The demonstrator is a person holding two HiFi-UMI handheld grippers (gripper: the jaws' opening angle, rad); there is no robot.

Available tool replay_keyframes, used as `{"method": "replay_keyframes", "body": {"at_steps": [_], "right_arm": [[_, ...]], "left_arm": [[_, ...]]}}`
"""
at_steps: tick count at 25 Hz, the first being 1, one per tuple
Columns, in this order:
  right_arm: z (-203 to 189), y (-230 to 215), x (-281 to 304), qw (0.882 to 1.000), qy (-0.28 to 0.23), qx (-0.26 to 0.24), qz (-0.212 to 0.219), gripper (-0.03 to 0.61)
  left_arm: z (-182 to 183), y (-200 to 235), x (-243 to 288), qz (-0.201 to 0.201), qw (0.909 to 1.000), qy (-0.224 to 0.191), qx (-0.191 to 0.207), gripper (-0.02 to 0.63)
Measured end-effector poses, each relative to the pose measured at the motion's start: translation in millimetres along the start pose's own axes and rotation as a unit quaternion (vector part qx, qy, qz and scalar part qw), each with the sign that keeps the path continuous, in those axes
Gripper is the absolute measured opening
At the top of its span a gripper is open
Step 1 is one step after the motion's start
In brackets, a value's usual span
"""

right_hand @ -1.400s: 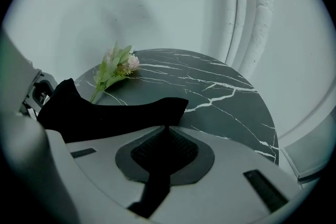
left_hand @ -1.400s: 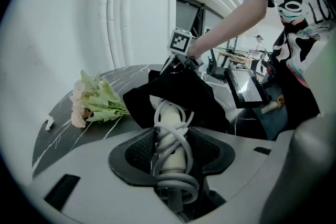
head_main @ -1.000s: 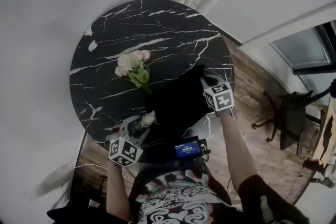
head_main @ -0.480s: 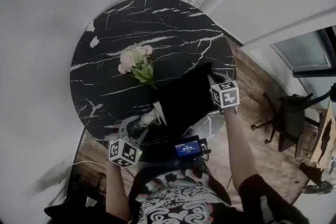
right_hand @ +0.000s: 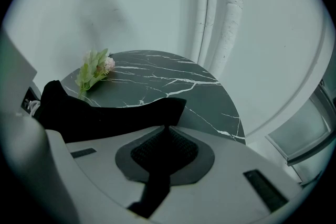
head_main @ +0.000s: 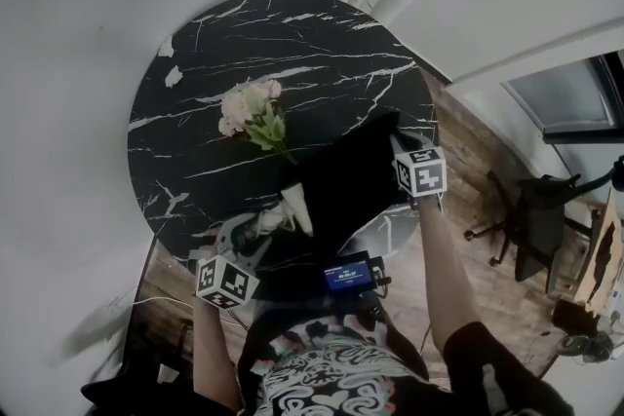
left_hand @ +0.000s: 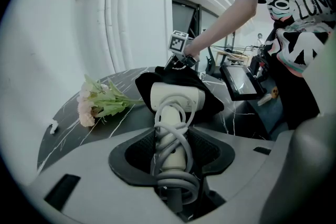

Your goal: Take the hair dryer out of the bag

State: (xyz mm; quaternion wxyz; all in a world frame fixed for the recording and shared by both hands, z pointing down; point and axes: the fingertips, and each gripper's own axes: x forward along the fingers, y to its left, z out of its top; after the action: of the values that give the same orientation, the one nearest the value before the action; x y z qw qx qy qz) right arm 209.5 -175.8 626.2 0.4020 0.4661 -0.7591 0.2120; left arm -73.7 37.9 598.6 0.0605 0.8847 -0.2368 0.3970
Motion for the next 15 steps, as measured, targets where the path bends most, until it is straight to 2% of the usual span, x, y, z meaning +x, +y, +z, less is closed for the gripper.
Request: {"method": "replay_keyframes", "body": {"at_steps": [9, 11, 13, 15], "right_arm": [[-9, -3, 9, 0.992, 0.026, -0.081, -0.094, 0.029], [-9, -1, 10, 0.986, 0.03, -0.12, -0.113, 0.029], [-8, 3, 11, 0.975, 0.034, -0.174, -0.136, 0.029], [-9, 5, 11, 0.964, 0.038, -0.209, -0.158, 0.029]], "left_arm": [[-11, 3, -5, -0.011, 0.9999, 0.009, -0.008, 0.202], [-15, 4, -6, -0.015, 0.9998, 0.012, -0.006, 0.202], [-22, 3, -5, -0.021, 0.9996, 0.02, -0.001, 0.202], [-29, 2, -6, -0.026, 0.9992, 0.031, 0.007, 0.201]]}}
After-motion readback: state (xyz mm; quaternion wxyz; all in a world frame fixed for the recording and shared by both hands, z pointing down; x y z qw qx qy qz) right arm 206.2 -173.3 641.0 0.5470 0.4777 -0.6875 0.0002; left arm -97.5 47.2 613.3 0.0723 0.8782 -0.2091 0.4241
